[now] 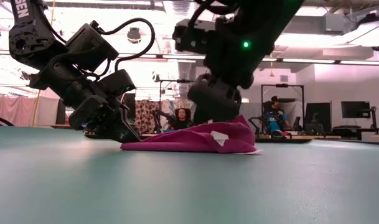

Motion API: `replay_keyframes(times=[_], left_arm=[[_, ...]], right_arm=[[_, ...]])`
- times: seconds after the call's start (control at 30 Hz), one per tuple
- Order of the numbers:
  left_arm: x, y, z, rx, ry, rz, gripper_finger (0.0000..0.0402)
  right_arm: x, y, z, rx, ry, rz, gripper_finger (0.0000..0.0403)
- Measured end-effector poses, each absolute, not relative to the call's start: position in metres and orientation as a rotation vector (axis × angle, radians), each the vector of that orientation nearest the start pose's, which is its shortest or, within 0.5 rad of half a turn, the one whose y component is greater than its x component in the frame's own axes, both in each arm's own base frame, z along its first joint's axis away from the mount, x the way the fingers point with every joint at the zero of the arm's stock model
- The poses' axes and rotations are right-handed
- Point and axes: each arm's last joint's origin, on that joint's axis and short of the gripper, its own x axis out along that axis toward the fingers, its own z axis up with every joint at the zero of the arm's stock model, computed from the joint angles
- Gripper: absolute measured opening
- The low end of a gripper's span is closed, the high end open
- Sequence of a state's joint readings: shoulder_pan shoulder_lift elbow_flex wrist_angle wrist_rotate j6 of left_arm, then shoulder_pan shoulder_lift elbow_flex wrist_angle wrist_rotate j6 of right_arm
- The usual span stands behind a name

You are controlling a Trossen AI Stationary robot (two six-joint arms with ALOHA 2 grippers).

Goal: Roll towel into tight, uniform cylinder
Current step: Roll the pink towel

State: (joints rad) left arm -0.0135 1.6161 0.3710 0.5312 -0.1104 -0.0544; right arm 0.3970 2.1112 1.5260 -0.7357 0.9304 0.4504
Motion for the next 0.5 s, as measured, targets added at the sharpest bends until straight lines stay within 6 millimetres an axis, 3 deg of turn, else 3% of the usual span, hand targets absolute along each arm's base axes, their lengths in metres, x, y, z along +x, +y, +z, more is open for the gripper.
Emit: replay_keyframes(times=[0.5], left_arm=[[0.24, 0.0, 0.091, -0.014, 0.709, 0.109, 0.0]], right_arm=[[0.399, 0.125, 0.134, -0.404, 0.96, -0.659, 0.0269]])
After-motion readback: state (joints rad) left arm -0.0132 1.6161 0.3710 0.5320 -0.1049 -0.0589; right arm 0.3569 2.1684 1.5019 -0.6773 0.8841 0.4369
